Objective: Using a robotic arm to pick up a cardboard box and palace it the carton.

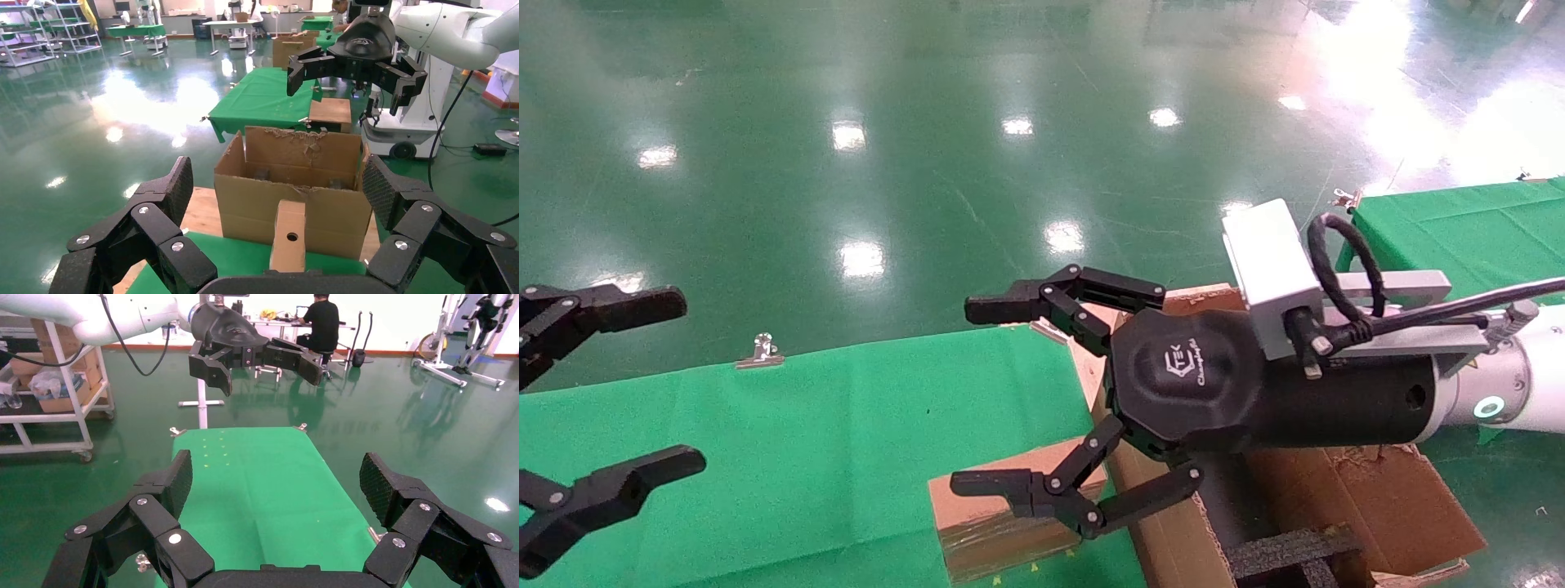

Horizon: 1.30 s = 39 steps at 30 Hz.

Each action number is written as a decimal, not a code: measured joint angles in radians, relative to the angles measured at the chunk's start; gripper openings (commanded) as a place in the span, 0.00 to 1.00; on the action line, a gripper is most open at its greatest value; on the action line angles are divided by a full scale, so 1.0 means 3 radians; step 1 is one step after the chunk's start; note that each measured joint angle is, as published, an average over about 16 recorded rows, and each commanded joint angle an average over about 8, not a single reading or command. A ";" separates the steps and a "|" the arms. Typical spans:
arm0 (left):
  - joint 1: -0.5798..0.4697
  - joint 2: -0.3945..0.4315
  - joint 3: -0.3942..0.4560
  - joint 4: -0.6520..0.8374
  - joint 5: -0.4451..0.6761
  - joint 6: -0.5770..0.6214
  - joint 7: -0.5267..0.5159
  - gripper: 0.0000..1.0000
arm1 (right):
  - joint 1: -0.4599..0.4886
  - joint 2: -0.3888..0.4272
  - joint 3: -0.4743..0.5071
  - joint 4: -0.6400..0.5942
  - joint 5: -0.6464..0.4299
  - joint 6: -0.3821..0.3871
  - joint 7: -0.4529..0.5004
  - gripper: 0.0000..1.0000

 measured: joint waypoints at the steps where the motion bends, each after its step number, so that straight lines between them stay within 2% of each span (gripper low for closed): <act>1: 0.0000 0.0000 0.0000 0.0000 0.0000 0.0000 0.0000 1.00 | 0.0000 0.0000 0.0000 0.0000 0.0000 0.0000 0.0000 1.00; 12: 0.0000 0.0000 0.0000 0.0000 0.0000 0.0000 0.0000 0.99 | 0.0000 0.0000 0.0000 0.0000 0.0000 0.0000 0.0000 1.00; 13: 0.0000 0.0000 0.0000 0.0000 0.0000 0.0000 0.0000 0.91 | 0.0000 0.0000 0.0000 0.0000 0.0000 0.0000 0.0000 1.00; 20: 0.0000 0.0000 0.0000 0.0000 0.0000 0.0000 0.0000 0.05 | 0.0000 0.0000 0.0000 0.0000 0.0000 0.0000 0.0000 1.00; 21: 0.0000 0.0000 0.0000 0.0000 0.0000 0.0000 0.0000 0.00 | 0.0000 0.0000 0.0000 0.0000 -0.0001 0.0000 0.0000 1.00; 30: 0.0000 0.0000 0.0000 0.0000 0.0000 0.0000 0.0000 0.00 | 0.0121 -0.0022 -0.0097 0.0031 -0.0240 -0.0001 0.0012 1.00; 39: 0.0000 0.0000 0.0000 0.0000 0.0000 0.0000 0.0000 0.00 | 0.0517 -0.0191 -0.0448 0.0011 -0.1011 -0.0032 0.0094 1.00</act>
